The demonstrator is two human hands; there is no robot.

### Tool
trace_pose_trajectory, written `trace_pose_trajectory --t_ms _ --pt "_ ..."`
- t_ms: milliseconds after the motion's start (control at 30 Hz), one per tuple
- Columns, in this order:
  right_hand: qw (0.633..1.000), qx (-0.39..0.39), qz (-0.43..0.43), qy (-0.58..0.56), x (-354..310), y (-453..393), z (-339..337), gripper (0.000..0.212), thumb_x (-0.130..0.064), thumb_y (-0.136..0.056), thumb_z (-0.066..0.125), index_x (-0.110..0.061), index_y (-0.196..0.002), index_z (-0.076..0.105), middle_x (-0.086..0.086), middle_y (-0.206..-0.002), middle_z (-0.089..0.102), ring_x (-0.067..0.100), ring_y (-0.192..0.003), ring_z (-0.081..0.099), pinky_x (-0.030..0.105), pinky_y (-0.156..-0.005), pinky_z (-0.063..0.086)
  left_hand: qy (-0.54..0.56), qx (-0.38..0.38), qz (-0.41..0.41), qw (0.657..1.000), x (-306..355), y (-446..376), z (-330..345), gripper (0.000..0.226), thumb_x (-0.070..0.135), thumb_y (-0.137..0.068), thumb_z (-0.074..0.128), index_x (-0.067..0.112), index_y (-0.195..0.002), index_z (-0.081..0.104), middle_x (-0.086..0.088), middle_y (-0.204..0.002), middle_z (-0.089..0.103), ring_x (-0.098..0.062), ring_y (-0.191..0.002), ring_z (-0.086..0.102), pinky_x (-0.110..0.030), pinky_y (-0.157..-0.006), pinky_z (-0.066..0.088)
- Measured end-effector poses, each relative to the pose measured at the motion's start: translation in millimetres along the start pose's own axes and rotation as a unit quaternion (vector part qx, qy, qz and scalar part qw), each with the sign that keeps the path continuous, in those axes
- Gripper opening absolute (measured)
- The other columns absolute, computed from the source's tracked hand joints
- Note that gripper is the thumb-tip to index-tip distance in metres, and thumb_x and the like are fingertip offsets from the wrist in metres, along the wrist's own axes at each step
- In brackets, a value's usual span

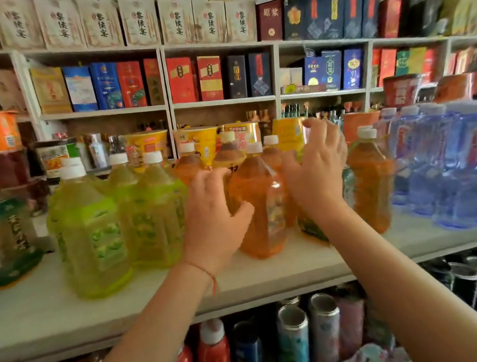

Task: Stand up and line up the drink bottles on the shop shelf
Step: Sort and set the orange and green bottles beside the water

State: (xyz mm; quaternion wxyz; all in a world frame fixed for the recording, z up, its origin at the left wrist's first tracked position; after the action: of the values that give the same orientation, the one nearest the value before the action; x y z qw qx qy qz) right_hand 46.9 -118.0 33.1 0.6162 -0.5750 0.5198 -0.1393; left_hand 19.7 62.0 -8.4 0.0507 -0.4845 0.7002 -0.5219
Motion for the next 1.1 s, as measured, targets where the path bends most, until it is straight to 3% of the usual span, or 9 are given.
trace_pose_trajectory --t_ms 167,267,367,500,700,800,933,1000,1100 --pt "0.99 -0.13 0.058 0.002 79 -22 -4 0.048 -0.036 -0.094 0.061 -0.013 -0.133 0.045 0.006 -0.121 0.057 0.026 -0.113 0.055 0.04 -0.092 0.048 0.016 -0.048 -0.122 0.991 15 -25 63 0.099 0.048 -0.077 0.081 0.021 -0.153 0.024 -0.007 -0.151 0.036 -0.026 -0.139 0.036 -0.039 -0.112 0.034" --pt "0.983 -0.181 0.036 -0.009 96 -23 0 0.047 -0.059 -0.088 0.062 -0.022 -0.116 0.053 -0.005 -0.104 0.059 0.014 -0.094 0.058 0.03 -0.074 0.046 0.046 0.007 -0.157 0.987 13 -29 78 0.103 0.046 -0.072 0.085 0.027 -0.153 0.024 -0.003 -0.152 0.036 -0.023 -0.139 0.037 -0.035 -0.107 0.036" --pt "0.97 -0.225 0.049 -0.077 102 -22 8 0.047 -0.067 -0.082 0.063 -0.031 -0.111 0.055 -0.012 -0.104 0.063 0.01 -0.094 0.06 0.032 -0.078 0.051 0.053 0.047 -0.171 0.983 15 -26 84 0.1 0.044 -0.073 0.086 0.029 -0.152 0.027 0.0 -0.152 0.036 -0.018 -0.138 0.036 -0.026 -0.099 0.032" --pt "0.956 -0.246 0.081 -0.137 101 -18 17 0.05 -0.069 -0.08 0.063 -0.032 -0.113 0.055 -0.012 -0.104 0.065 0.012 -0.096 0.063 0.041 -0.084 0.057 0.029 0.08 -0.182 0.98 16 -23 85 0.1 0.044 -0.073 0.085 0.028 -0.153 0.027 -0.003 -0.152 0.037 -0.022 -0.139 0.037 -0.027 -0.099 0.032" --pt "0.952 -0.253 0.074 -0.154 99 -8 13 0.059 -0.067 -0.09 0.054 -0.026 -0.132 0.049 -0.006 -0.118 0.061 0.012 -0.104 0.057 0.031 -0.082 0.051 -0.007 0.106 -0.19 0.976 19 -18 86 0.101 0.048 -0.072 0.085 0.029 -0.153 0.027 -0.005 -0.152 0.037 -0.025 -0.139 0.038 -0.037 -0.107 0.037" --pt "0.963 -0.237 -0.008 -0.131 105 -14 -4 0.042 -0.049 -0.1 0.049 -0.02 -0.129 0.058 -0.003 -0.115 0.064 0.014 -0.102 0.06 0.034 -0.082 0.054 -0.06 0.102 -0.204 0.972 25 -13 88 0.097 0.049 -0.077 0.08 0.025 -0.153 0.026 -0.01 -0.152 0.037 -0.03 -0.139 0.037 -0.046 -0.112 0.038" --pt "0.991 0.02 -0.085 -0.103 135 -47 -60 0.022 -0.016 -0.093 0.057 -0.01 -0.113 0.064 0.004 -0.111 0.058 0.018 -0.099 0.053 0.031 -0.081 0.046 -0.197 0.193 0.012 0.961 84 -13 93 0.057 0.033 -0.095 0.06 0.009 -0.143 0.042 -0.017 -0.15 0.039 -0.034 -0.141 0.035 -0.05 -0.117 0.031" --pt "0.992 -0.022 0.009 -0.128 158 -61 -63 0.029 -0.022 -0.094 0.061 -0.014 -0.122 0.056 -0.002 -0.116 0.053 0.013 -0.101 0.05 0.025 -0.082 0.043 -0.201 0.163 0.099 0.961 106 -18 107 0.046 0.033 -0.097 0.053 0.012 -0.138 0.05 -0.013 -0.141 0.049 -0.03 -0.133 0.044 -0.043 -0.115 0.034" --pt "0.977 -0.177 0.071 -0.097 176 -61 -41 0.032 -0.041 -0.087 0.072 -0.025 -0.105 0.051 -0.012 -0.095 0.054 0.01 -0.088 0.054 0.018 -0.065 0.039 -0.233 0.041 0.05 0.97 110 -31 136 0.052 0.049 -0.097 0.047 0.023 -0.141 0.049 -0.015 -0.142 0.049 -0.034 -0.133 0.044 -0.048 -0.112 0.038"
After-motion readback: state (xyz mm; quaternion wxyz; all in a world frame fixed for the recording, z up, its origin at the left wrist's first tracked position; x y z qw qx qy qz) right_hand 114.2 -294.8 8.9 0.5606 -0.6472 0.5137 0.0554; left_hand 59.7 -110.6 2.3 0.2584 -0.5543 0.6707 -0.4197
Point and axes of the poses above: each hand's wrist, its own y-axis away from the middle knuckle, its own z-axis out of the palm, x = y × z, the point moved 5 cm from there along -y, towards the middle knuckle
